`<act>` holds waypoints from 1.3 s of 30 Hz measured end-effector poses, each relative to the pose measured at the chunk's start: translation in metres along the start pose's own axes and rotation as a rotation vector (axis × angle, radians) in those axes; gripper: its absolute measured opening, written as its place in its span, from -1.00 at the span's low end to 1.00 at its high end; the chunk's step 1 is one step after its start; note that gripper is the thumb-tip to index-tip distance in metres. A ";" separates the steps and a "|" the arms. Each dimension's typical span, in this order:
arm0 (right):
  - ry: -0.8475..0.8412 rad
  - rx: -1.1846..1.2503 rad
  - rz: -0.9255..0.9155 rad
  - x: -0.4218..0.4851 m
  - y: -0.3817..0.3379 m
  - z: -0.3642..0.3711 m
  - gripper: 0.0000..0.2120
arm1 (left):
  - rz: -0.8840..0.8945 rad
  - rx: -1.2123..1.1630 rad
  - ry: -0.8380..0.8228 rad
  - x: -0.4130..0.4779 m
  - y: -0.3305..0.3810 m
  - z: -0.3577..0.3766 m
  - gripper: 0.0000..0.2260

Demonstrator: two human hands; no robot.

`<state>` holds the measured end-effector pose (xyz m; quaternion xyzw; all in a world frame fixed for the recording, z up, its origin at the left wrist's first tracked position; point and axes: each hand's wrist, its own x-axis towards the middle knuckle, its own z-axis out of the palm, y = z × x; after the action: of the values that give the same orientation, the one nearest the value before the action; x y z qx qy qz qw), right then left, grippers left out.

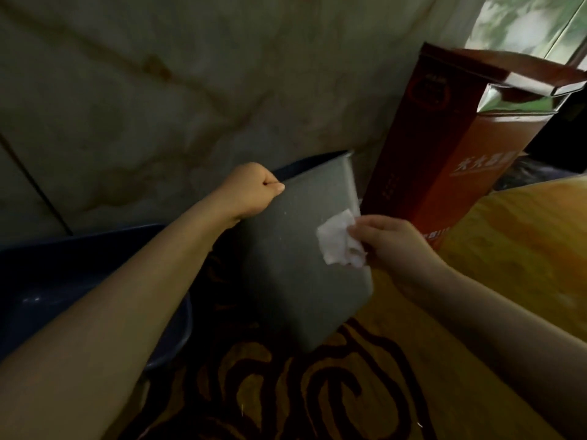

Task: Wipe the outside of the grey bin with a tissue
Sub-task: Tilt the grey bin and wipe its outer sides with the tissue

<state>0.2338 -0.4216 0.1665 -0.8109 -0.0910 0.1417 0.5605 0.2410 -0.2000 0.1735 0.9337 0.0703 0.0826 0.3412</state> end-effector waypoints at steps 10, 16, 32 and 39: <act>0.453 -0.130 -0.258 0.052 -0.033 -0.001 -0.82 | -0.386 -0.601 0.005 -0.025 -0.007 -0.003 -0.80; 0.425 -0.531 -0.443 0.070 -0.008 0.058 -0.68 | -0.450 -0.600 -0.037 -0.035 -0.017 0.015 -0.84; 0.262 -0.780 -0.692 0.104 0.071 0.093 -0.76 | -0.488 -0.717 0.049 -0.047 -0.081 0.067 -0.73; 0.194 -0.657 -0.372 0.154 0.095 0.072 -0.69 | -0.573 -0.806 -0.059 -0.042 -0.110 0.077 -0.78</act>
<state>0.3544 -0.3449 0.0345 -0.9263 -0.2237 -0.0764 0.2933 0.2074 -0.1724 0.0397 0.6725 0.2771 -0.0206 0.6859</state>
